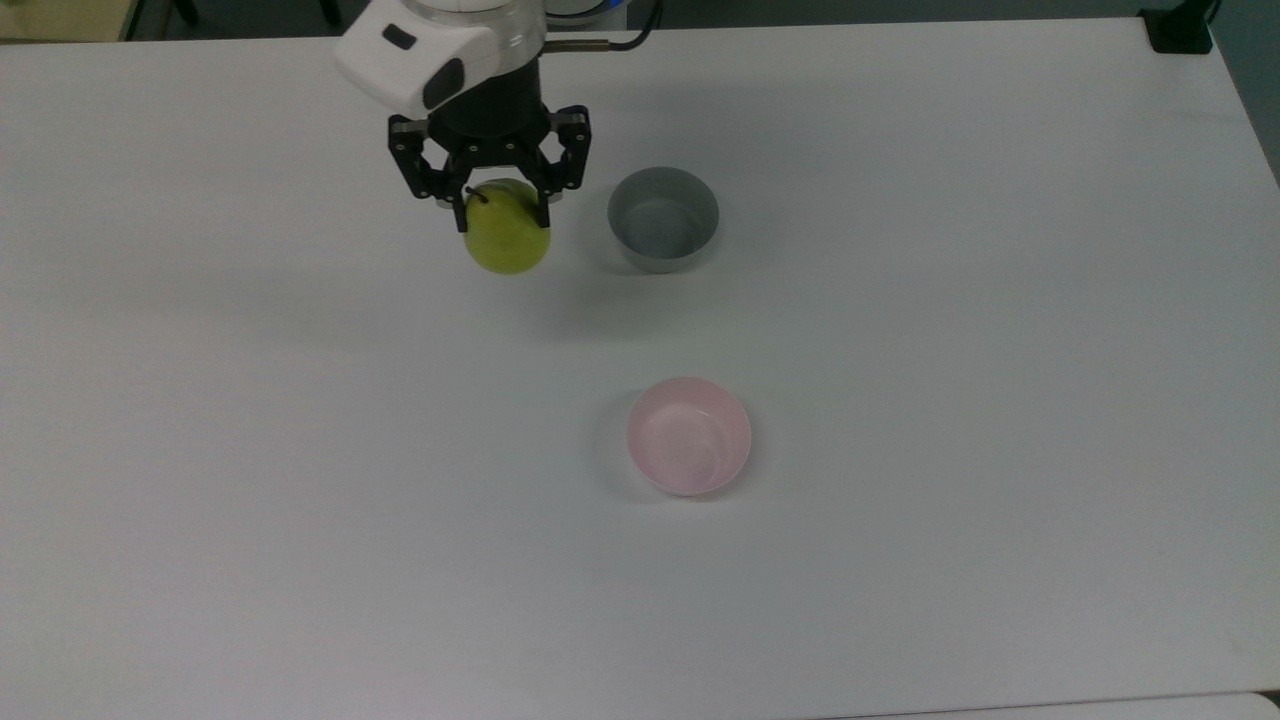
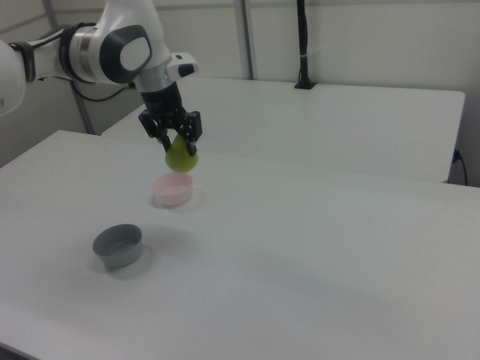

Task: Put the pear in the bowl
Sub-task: 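Carry the held pear over to the pink bowl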

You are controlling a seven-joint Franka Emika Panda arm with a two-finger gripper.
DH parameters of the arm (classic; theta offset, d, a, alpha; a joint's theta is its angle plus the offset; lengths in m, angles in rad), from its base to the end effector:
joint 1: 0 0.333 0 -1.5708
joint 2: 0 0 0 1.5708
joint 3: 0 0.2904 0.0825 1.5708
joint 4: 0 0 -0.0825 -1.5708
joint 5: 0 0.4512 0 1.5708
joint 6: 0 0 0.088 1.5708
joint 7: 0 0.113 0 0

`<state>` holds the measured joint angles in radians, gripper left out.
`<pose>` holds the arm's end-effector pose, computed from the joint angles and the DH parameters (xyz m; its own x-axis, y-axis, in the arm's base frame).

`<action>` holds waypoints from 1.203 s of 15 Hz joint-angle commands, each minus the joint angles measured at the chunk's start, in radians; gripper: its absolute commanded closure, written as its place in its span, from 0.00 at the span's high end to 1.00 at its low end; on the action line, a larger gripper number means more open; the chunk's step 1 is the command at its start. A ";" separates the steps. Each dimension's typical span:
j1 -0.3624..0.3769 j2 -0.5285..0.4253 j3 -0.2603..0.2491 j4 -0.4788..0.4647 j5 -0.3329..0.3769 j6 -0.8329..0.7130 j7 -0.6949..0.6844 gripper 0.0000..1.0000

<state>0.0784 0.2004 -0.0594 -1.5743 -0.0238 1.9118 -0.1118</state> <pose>0.6996 0.0142 0.4910 0.9812 0.1408 0.1320 0.1353 -0.9895 0.0502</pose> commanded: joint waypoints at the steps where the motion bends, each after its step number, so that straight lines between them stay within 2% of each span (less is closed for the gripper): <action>1: 0.017 -0.018 0.033 -0.016 -0.010 0.042 0.081 0.02; 5: 0.072 0.030 0.036 -0.009 -0.028 0.173 0.176 0.02; 8: 0.110 0.123 0.036 0.042 -0.088 0.194 0.233 0.02; 14: 0.158 0.252 0.027 0.117 -0.113 0.285 0.297 0.01; 18: 0.181 0.304 0.024 0.140 -0.116 0.334 0.300 0.01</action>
<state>0.2330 0.4622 -0.0194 -1.4712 -0.1170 2.2113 0.1570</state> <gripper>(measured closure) 0.361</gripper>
